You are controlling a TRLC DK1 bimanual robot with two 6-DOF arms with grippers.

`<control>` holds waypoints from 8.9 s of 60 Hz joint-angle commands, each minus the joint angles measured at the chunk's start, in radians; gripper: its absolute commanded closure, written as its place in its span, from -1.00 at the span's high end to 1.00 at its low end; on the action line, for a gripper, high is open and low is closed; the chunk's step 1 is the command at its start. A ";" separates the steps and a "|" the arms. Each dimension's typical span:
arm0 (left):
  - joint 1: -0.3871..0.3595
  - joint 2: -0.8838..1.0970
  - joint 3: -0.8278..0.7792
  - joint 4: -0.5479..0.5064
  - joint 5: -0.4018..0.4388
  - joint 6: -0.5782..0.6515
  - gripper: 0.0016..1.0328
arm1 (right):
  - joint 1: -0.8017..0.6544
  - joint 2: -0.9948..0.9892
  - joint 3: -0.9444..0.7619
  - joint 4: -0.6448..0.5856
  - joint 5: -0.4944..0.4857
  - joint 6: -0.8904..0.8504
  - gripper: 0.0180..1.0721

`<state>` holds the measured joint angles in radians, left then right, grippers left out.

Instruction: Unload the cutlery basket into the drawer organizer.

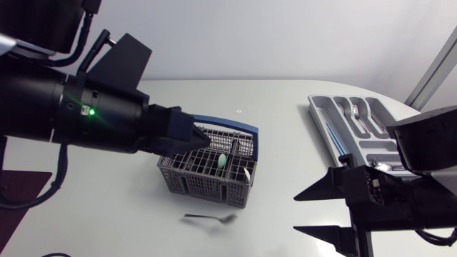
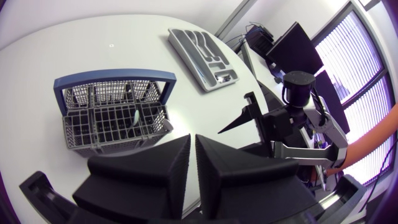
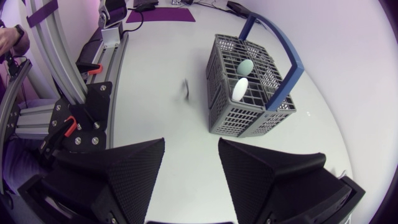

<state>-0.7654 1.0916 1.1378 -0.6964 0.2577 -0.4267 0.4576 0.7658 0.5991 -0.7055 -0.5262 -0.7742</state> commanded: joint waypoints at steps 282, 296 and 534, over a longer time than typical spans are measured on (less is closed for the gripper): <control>-0.373 0.734 -0.095 0.038 -0.118 1.283 -0.34 | -0.320 0.263 -0.162 0.009 -0.232 -0.507 0.22; -0.371 0.735 -0.104 0.023 -0.123 1.301 -0.34 | -0.324 0.268 -0.165 0.009 -0.232 -0.511 0.22; -0.314 0.760 0.249 0.429 -0.341 -0.265 -0.93 | -0.683 0.593 0.122 -0.287 -0.446 -0.255 0.09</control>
<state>-1.0744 1.8435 1.3407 -0.2886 -0.0700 -0.6304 -0.2363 1.3212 0.6842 -0.9607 -0.9504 -1.0317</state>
